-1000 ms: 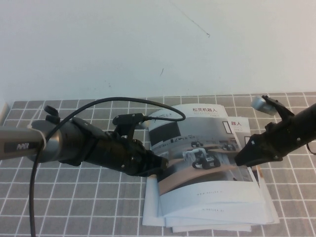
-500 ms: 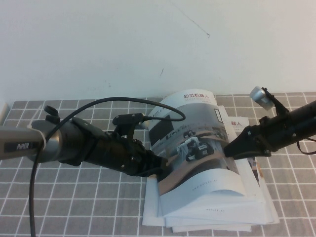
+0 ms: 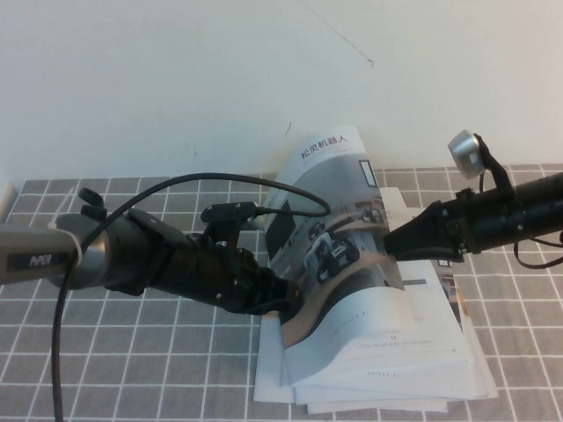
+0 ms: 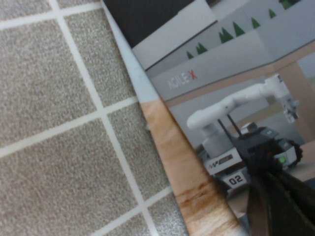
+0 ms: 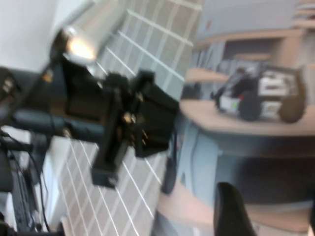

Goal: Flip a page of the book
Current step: Open the closed book

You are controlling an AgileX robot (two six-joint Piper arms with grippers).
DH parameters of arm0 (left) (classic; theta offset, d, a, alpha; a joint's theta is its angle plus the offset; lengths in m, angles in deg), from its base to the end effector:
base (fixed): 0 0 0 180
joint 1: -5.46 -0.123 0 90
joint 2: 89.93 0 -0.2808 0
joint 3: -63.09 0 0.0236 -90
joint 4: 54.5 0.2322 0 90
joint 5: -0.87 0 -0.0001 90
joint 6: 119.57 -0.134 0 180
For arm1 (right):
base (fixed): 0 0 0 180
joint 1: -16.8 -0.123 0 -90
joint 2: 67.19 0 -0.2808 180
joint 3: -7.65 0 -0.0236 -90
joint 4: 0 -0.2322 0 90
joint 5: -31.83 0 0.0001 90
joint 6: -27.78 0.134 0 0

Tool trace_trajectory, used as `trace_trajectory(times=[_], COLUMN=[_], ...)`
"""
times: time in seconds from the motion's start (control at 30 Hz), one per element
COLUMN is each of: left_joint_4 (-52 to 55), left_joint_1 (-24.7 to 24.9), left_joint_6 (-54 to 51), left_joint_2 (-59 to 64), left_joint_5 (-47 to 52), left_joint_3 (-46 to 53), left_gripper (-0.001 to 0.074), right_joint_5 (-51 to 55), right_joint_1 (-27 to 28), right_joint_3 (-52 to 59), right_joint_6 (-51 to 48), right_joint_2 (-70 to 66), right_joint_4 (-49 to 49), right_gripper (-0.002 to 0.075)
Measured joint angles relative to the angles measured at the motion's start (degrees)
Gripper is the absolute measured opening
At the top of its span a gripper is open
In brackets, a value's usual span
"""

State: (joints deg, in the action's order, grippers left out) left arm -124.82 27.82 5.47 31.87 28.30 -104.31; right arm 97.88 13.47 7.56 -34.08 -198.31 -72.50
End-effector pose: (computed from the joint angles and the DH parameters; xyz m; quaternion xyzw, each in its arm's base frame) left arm 0.3485 -0.2063 0.1180 0.1429 0.9195 -0.2927 0.2201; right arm 0.3847 0.1394 0.1365 -0.1620 0.8430 0.4936 0.1393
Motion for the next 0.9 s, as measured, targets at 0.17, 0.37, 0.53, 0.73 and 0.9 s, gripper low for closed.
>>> trace_trajectory(times=[0.17,0.37,0.53,0.73,0.9], left_joint_4=[0.0,0.0,0.0,0.0,0.0], left_joint_1=[0.0,0.0,0.0,0.0,0.0], left_joint_6=[0.0,0.0,0.0,0.0,-0.3], left_joint_2=[0.0,0.0,0.0,0.0,0.0], left_joint_5=[0.0,0.0,0.0,0.1,0.1], left_joint_3=[0.0,0.0,0.0,0.0,0.0], left_gripper=[-0.0004,-0.0004,-0.0004,-0.0004,-0.0004], right_joint_5=[0.1,0.3,0.4,0.4,0.4], right_joint_1=[0.0,0.0,0.0,-0.2,-1.4], right_joint_3=[0.0,0.0,0.0,0.0,0.0], right_joint_6=[-1.6,-1.6,-1.6,-1.6,-1.6], right_joint_2=[0.0,0.0,0.5,2.8,5.2], right_joint_4=[-4.1,-7.0,-8.9,-9.5,-10.3], right_gripper=[0.0340,0.0340,0.0340,0.0340,0.0340])
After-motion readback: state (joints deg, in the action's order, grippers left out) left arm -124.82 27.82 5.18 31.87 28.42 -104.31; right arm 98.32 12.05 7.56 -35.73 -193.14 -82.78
